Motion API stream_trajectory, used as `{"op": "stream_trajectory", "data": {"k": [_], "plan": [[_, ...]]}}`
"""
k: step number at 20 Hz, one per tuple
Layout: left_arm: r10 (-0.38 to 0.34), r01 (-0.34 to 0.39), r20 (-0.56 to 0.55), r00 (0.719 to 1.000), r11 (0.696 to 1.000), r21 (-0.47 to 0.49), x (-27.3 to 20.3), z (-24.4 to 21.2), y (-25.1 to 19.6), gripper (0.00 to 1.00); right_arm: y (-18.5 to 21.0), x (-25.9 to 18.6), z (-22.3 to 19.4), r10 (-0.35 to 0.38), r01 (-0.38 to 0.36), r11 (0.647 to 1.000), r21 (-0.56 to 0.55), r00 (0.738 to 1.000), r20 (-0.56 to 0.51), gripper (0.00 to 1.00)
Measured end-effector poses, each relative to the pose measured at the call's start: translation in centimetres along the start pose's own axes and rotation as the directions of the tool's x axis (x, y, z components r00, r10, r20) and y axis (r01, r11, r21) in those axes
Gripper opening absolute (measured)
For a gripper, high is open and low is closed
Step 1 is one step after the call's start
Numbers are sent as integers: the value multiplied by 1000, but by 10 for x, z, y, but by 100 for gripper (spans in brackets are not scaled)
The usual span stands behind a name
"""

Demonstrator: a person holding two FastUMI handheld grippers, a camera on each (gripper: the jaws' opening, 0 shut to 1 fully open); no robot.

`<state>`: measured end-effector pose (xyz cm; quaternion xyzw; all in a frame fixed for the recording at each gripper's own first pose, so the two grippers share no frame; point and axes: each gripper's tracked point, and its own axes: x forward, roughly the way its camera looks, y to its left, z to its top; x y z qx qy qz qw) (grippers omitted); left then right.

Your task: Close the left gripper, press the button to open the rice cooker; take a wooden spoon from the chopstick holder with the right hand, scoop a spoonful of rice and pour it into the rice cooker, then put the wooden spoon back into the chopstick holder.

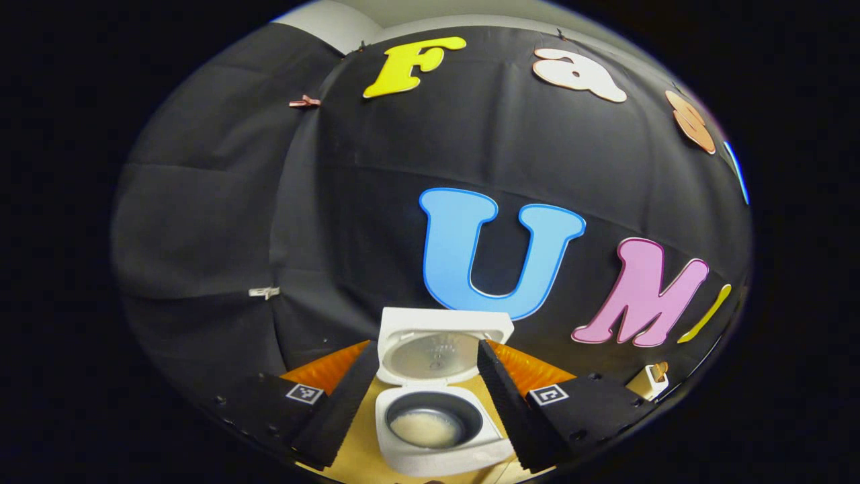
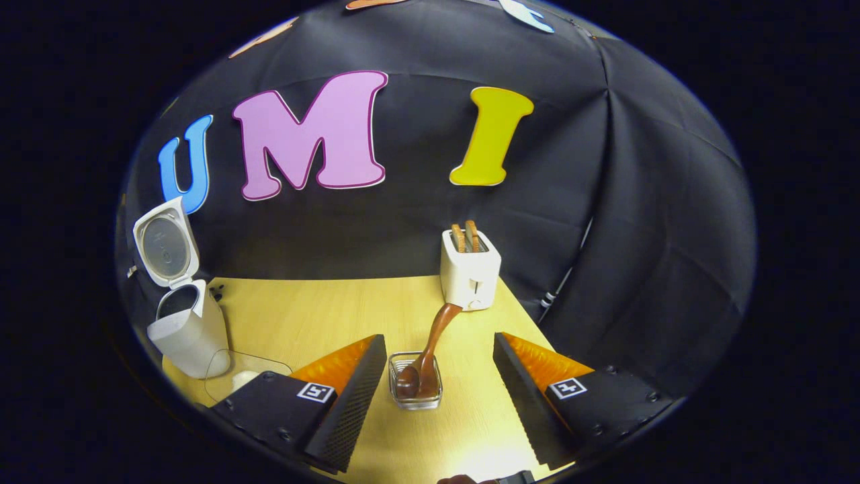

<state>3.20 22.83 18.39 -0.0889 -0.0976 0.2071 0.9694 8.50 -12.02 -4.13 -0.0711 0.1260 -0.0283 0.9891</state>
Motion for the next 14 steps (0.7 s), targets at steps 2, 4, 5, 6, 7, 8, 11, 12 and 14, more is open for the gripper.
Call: {"op": "stream_trajectory", "data": {"k": [2, 4, 5, 6, 7, 8, 11, 12, 14], "plan": [[-53, 52, 13, 999, 998, 17, 40, 13, -8, 95, 2, -20, 4, -46, 46, 998, 41, 999, 5, 99], [-93, 92, 23, 995, 995, 40, 79, 22, -11, 95, 6, -41, 8, -87, 85, 993, 86, 996, 16, 99], [-110, 109, 12, 994, 993, 45, 97, 22, -12, 95, 9, -52, 9, -105, 103, 989, 102, 994, 20, 99], [-123, 123, -3, 992, 991, 46, 114, 20, -12, 95, 14, -61, 11, -119, 115, 987, 115, 993, 26, 99], [-135, 136, -20, 991, 990, 46, 133, 15, -14, 95, 18, -69, 12, -135, 130, 985, 117, 990, 33, 99], [-135, 136, -34, 990, 990, 46, 151, 10, -13, 95, 18, -78, 12, -155, 150, 982, 116, 987, 36, 99], [-127, 130, -89, 988, 991, 31, 191, -6, -12, 94, 29, -88, 6, -178, 173, 972, 160, 984, 18, 99], [-121, 125, -101, 987, 992, 28, 200, -12, -10, 94, 36, -90, 0, -167, 164, 971, 173, 986, 3, 99], [-93, 101, -132, 987, 993, 62, 211, -21, -3, 94, 42, -89, -9, -164, 164, 973, 161, 986, -13, 99]]}}
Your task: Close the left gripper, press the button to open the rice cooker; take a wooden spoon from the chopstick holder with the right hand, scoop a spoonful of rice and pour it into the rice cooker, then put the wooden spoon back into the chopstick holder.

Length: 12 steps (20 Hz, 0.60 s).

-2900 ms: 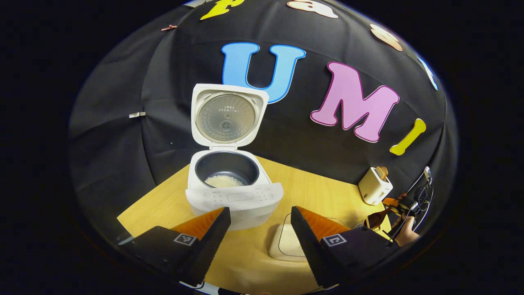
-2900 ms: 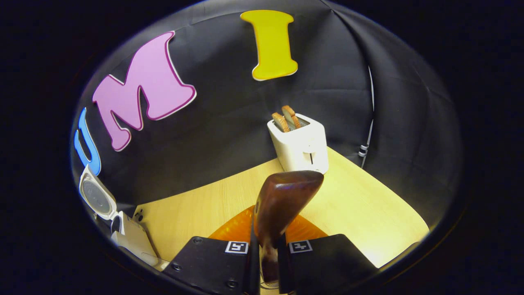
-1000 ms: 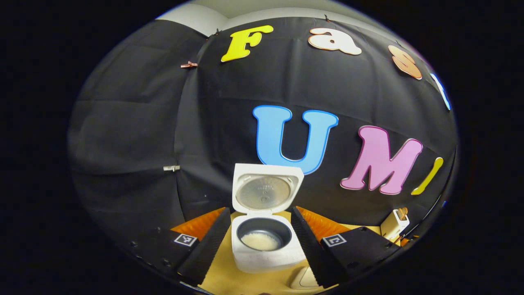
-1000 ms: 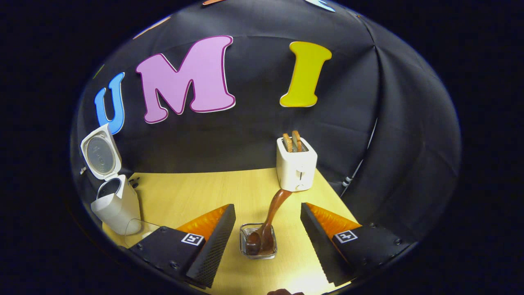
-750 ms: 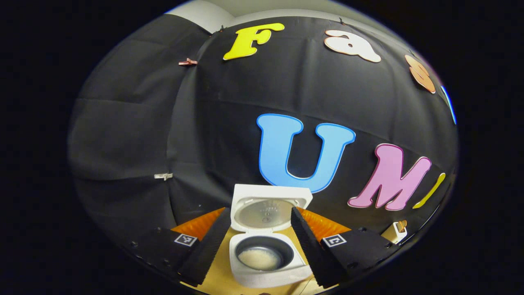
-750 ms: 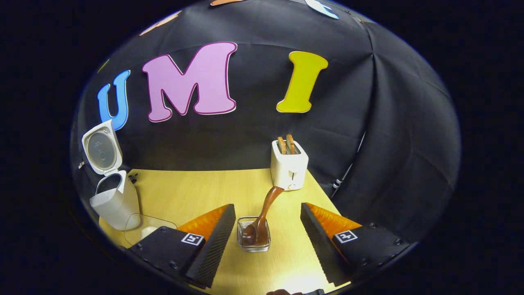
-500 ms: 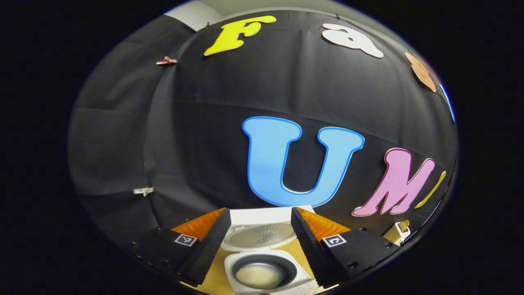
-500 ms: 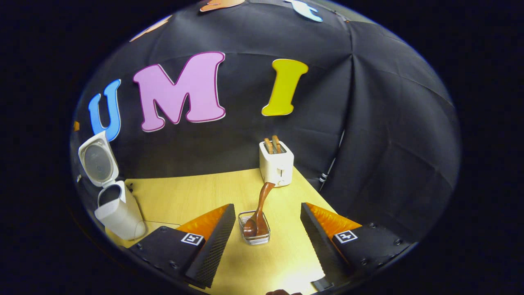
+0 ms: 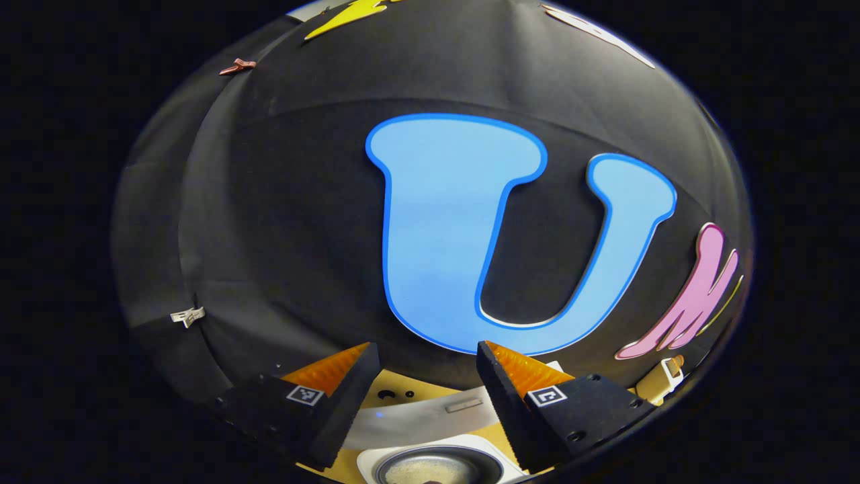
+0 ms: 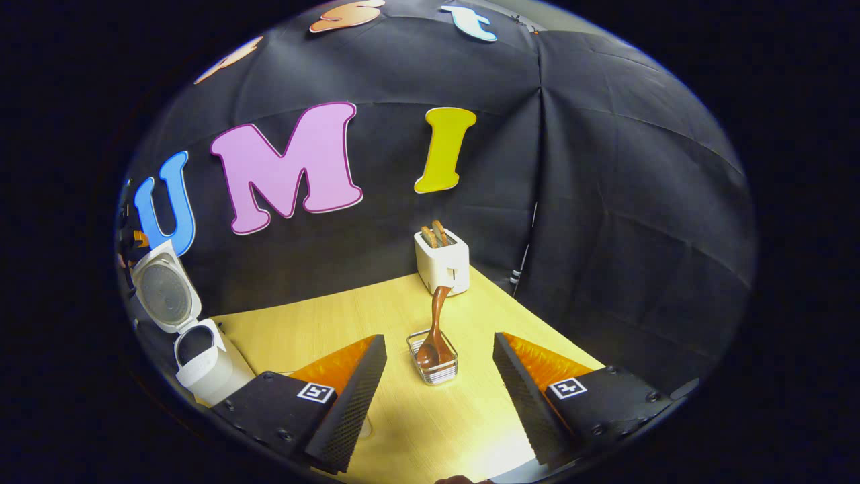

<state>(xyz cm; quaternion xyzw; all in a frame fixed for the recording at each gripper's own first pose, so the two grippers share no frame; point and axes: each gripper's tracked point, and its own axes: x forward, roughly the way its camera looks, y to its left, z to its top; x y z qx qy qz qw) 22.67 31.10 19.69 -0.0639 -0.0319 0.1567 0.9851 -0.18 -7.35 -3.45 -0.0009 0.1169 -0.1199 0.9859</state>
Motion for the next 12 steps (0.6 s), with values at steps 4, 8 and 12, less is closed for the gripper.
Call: {"op": "stream_trajectory", "data": {"k": [4, 8, 12], "plan": [[20, -17, -73, 997, 999, 40, 7, -18, -2, 95, 17, 2, -13, 39, -39, 999, -14, 999, -25, 99], [5, -3, -139, 990, 1000, 14, -11, -30, -10, 97, 32, 9, -20, 95, -95, 995, -3, 994, -54, 99], [-11, 7, -207, 978, 1000, -19, -43, -55, -28, 98, 38, 20, -26, 150, -151, 988, -10, 986, -73, 99]]}}
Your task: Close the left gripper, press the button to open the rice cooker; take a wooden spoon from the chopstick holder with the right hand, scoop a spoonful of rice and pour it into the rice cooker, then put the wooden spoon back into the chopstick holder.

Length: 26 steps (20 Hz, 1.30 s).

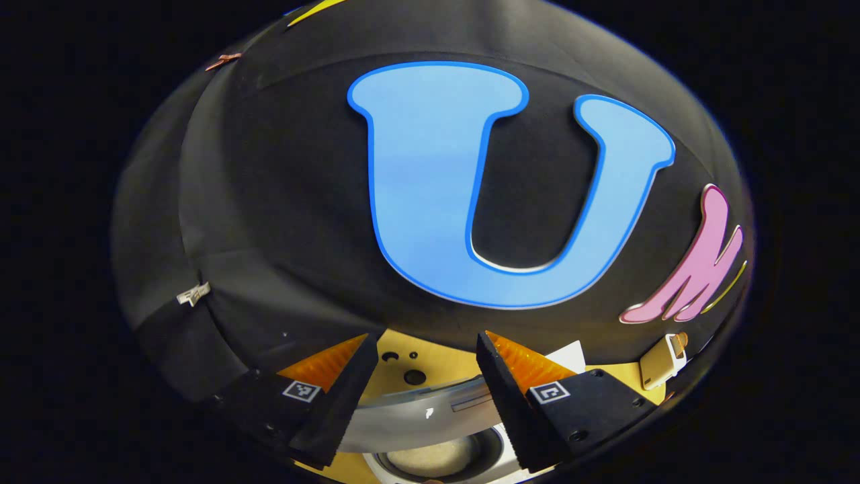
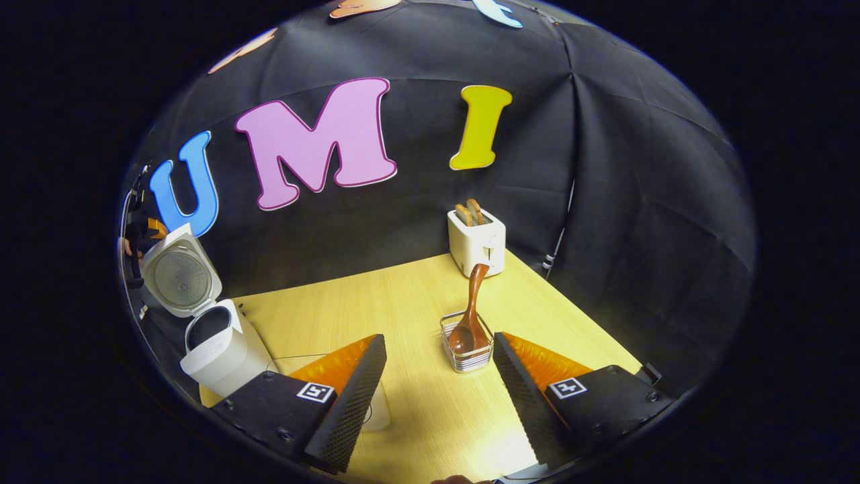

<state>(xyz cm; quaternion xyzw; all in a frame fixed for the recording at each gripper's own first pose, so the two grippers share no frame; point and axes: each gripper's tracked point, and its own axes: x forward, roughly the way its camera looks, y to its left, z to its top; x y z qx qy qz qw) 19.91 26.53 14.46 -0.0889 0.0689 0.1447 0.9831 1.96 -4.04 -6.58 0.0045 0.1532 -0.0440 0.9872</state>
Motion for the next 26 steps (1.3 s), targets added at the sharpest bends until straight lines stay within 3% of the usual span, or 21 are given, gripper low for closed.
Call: {"op": "stream_trajectory", "data": {"k": [7, 11, 14, 20, 22, 24, 26], "plan": [[-44, 40, -140, 989, 999, -32, -38, -114, -52, 97, -2, 18, -11, 77, -80, 996, -43, 996, -49, 99], [28, -23, -130, 991, 999, 39, -39, -162, -59, 97, -11, 25, -19, 98, -104, 992, -75, 992, -83, 99], [47, -44, -151, 987, 999, 19, -39, -193, -61, 98, -15, 30, -25, 112, -121, 989, -81, 988, -109, 99], [74, -77, -161, 984, 997, -8, -31, -232, -60, 98, -12, 36, -33, 154, -171, 978, -120, 979, -137, 99], [99, -93, -143, 985, 995, 48, -29, -238, -59, 100, -8, 38, -36, 169, -188, 974, -127, 975, -145, 99], [121, -104, -124, 985, 985, 138, -30, -242, -59, 96, -4, 40, -39, 185, -206, 969, -135, 971, -153, 99], [115, -104, -90, 989, 987, 124, -29, -242, -62, 96, 3, 43, -40, 204, -227, 961, -156, 967, -149, 99]]}}
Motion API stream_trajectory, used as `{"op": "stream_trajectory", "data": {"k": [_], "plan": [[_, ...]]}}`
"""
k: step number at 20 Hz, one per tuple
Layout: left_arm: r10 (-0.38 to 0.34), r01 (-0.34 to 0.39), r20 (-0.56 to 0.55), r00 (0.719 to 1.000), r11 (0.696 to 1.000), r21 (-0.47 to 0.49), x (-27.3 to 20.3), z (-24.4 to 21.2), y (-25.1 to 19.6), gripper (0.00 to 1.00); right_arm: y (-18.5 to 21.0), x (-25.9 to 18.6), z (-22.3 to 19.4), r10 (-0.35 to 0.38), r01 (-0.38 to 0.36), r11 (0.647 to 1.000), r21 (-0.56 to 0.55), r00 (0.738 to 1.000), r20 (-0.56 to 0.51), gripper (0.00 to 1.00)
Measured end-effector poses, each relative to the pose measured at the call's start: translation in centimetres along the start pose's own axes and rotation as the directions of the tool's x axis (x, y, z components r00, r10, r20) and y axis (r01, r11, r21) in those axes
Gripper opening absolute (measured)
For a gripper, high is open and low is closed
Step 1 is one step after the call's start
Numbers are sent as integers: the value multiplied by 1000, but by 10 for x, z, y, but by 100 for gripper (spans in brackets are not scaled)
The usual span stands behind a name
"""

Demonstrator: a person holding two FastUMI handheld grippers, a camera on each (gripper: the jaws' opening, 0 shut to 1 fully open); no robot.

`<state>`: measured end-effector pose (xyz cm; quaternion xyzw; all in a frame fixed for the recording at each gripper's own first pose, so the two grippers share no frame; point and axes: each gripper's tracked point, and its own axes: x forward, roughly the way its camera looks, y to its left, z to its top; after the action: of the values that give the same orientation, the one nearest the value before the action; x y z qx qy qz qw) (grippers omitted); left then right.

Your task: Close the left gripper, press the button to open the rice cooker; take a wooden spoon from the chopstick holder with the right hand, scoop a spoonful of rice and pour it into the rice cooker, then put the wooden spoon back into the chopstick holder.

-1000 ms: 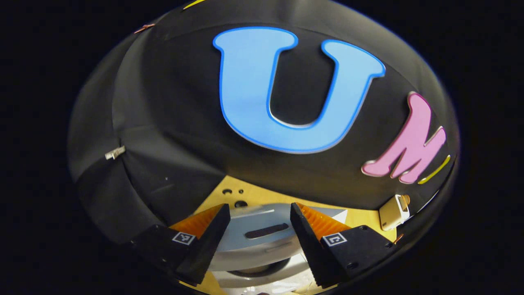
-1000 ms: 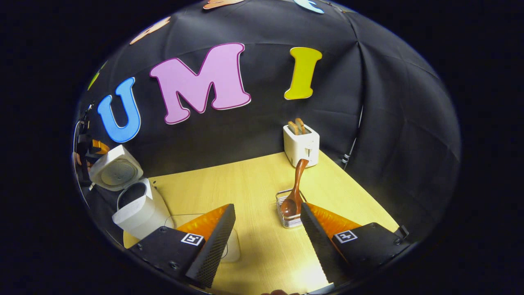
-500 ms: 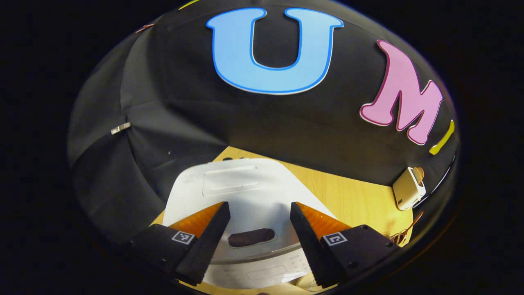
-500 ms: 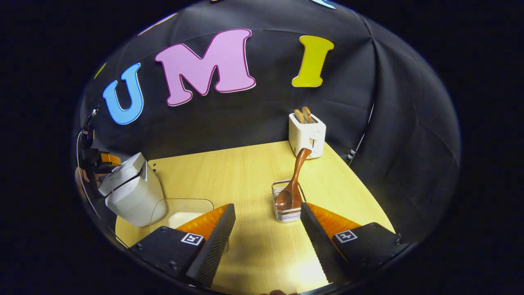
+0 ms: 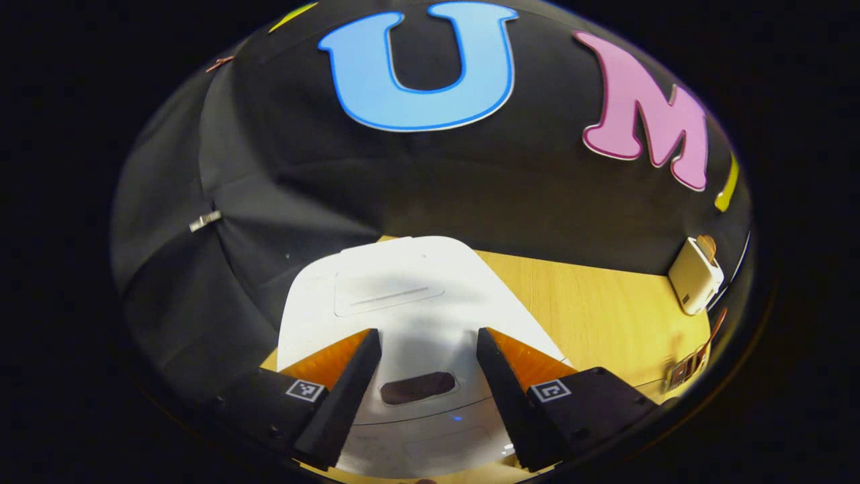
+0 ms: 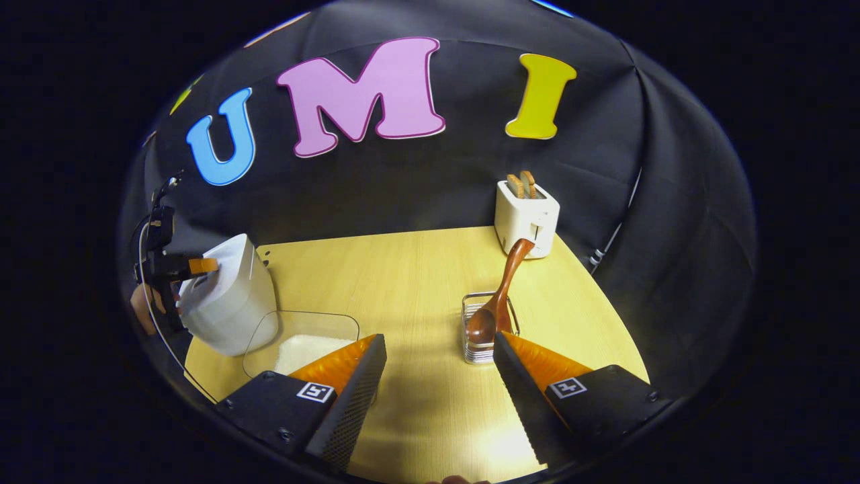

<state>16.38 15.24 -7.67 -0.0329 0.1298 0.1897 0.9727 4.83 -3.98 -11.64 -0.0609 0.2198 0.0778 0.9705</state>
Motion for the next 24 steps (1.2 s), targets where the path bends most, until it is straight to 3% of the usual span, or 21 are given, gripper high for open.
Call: {"op": "stream_trajectory", "data": {"k": [5, 8, 15, 18, 21, 24], "plan": [[-16, 15, 23, 1000, 999, 29, -7, 2, 3, 97, 28, 4, 4, 75, -75, 997, -19, 997, 11, 99], [6, -9, 113, 994, 1000, 21, -31, 14, 5, 98, 46, 4, 16, 120, -117, 992, -55, 992, 45, 99], [-34, 49, 344, 938, 998, -35, -165, 45, -10, 97, 97, 3, 61, 243, -228, 968, -109, 958, 151, 99], [-29, 72, 340, 940, 991, -115, -220, 38, -8, 97, 123, -3, 74, 311, -290, 945, -151, 939, 144, 99], [-24, 84, 369, 929, 986, -146, -261, 35, -2, 97, 140, -16, 89, 336, -297, 929, -222, 927, 168, 100], [-41, 109, 391, 919, 982, -154, -289, 31, 6, 95, 153, -36, 91, 341, -301, 927, -224, 925, 168, 99]]}}
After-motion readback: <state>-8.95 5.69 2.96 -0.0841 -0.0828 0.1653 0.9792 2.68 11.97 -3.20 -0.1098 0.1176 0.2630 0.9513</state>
